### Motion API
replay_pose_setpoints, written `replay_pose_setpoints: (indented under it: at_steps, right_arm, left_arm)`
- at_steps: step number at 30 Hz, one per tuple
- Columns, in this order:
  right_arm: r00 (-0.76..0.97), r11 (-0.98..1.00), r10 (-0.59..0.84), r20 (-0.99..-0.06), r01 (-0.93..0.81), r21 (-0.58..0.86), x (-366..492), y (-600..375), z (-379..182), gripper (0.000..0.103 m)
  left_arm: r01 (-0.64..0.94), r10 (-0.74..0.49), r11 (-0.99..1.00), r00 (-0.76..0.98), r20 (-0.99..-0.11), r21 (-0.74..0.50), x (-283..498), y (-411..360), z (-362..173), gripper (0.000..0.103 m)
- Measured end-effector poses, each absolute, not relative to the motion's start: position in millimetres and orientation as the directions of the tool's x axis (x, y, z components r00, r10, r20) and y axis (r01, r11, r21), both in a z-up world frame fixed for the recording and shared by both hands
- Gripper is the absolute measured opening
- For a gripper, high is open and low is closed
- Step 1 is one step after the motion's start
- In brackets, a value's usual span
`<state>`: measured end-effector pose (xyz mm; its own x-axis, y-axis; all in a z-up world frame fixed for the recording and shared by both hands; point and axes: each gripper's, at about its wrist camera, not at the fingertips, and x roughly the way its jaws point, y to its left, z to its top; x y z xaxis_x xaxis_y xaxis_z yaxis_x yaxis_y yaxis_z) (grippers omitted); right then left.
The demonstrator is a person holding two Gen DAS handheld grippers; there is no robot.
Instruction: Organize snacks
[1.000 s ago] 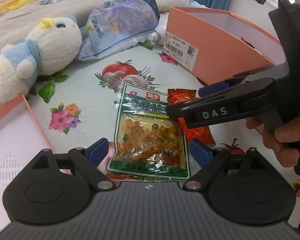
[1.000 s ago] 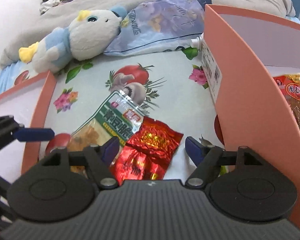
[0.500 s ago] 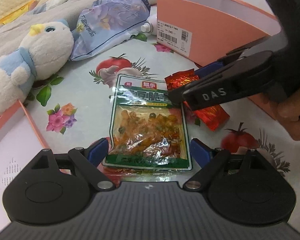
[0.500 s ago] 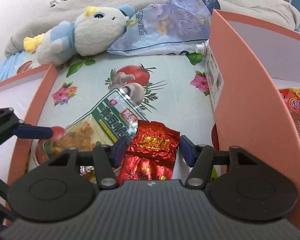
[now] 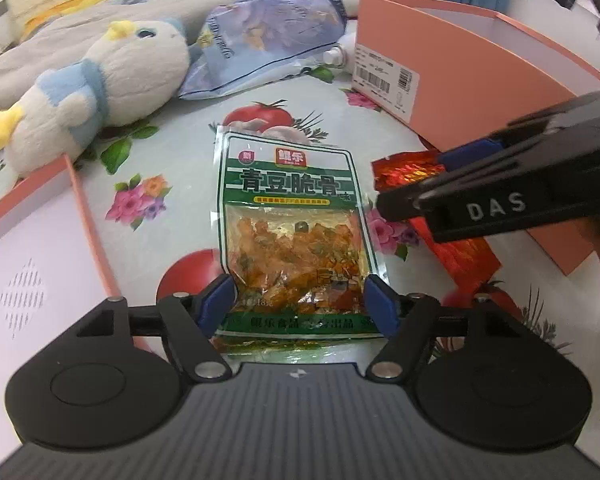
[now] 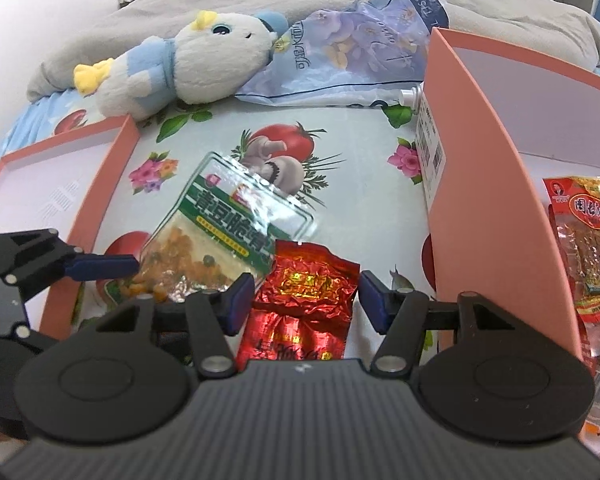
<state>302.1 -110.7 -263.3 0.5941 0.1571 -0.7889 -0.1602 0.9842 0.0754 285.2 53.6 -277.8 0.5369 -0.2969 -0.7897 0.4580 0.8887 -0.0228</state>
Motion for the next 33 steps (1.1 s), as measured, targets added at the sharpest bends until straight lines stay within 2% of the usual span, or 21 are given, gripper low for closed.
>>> replay_pose_setpoints:
  at_steps: [6, 16, 19, 21, 22, 23, 33]
  right_arm:
    - [0.574, 0.977, 0.179, -0.799, -0.196, 0.078, 287.3, -111.3, -253.0, 0.06]
    - [0.561, 0.97, 0.205, -0.802, -0.226, 0.09, 253.0, -113.7, -231.4, 0.06]
    - [0.559, 0.968, 0.213, -0.802, -0.23, 0.097, 240.6, -110.9, -225.1, 0.06]
    - [0.56, 0.967, 0.22, -0.799, -0.236, 0.1, 232.4, -108.5, -221.1, 0.06]
    - [0.56, 0.965, 0.224, -0.798, -0.24, 0.103, 228.5, -108.0, -219.6, 0.06]
    - [0.561, 0.966, 0.222, -0.798, -0.24, 0.099, 225.0, -107.5, -218.4, 0.06]
    - [0.555, 0.962, 0.217, -0.803, -0.26, 0.08, 202.5, -117.3, -212.6, 0.06]
  left_arm:
    - [0.337, -0.27, 0.938, 0.545, -0.794, -0.087, 271.4, 54.1, -271.3, 0.063]
    - [0.146, -0.227, 0.974, 0.553, -0.802, -0.174, 236.6, 60.6, -262.5, 0.051]
    - [0.096, -0.184, 0.983, 0.564, -0.805, -0.158, 220.0, 56.5, -258.9, 0.045]
    - [0.059, -0.201, 0.977, 0.555, -0.807, -0.203, 212.1, 57.0, -258.1, 0.039]
    - [0.037, -0.188, 0.979, 0.557, -0.809, -0.202, 207.6, 56.3, -257.8, 0.028]
    - [0.023, -0.178, 0.98, 0.559, -0.81, -0.199, 203.5, 56.1, -257.9, 0.025]
    - [-0.105, -0.194, 0.945, 0.585, -0.787, -0.31, 176.5, 63.6, -251.2, 0.013]
